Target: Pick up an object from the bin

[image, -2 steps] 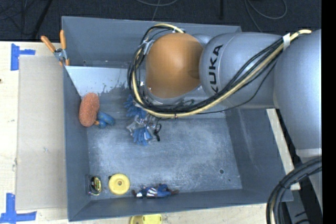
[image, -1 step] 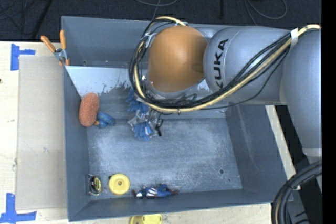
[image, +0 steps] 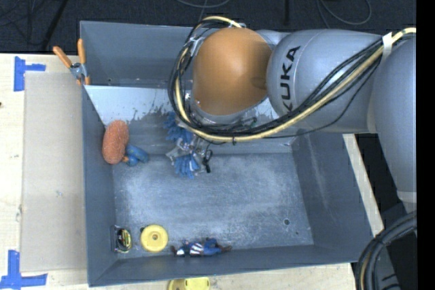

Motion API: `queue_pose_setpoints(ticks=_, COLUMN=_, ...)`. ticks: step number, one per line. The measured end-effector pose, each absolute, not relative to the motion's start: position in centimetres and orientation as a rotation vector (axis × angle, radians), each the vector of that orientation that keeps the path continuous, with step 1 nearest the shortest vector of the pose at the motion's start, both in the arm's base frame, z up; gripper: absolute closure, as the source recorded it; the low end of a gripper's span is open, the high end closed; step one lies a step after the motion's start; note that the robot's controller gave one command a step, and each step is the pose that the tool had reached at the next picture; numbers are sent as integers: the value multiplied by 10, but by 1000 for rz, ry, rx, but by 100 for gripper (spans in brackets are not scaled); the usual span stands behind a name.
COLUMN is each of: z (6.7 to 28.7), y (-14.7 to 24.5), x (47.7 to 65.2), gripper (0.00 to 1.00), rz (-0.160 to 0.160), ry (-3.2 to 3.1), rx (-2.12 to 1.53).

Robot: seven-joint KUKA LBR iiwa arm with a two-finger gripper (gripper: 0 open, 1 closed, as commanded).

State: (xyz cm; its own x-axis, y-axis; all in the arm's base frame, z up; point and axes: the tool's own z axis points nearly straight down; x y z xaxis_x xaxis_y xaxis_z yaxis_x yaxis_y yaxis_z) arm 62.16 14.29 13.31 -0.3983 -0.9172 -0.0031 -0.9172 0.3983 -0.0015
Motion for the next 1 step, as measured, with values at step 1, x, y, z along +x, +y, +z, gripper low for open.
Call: queue_pose_setpoints(ticks=1, z=146, y=143, x=620, gripper=100, rz=4, ry=2629, rx=-1722)
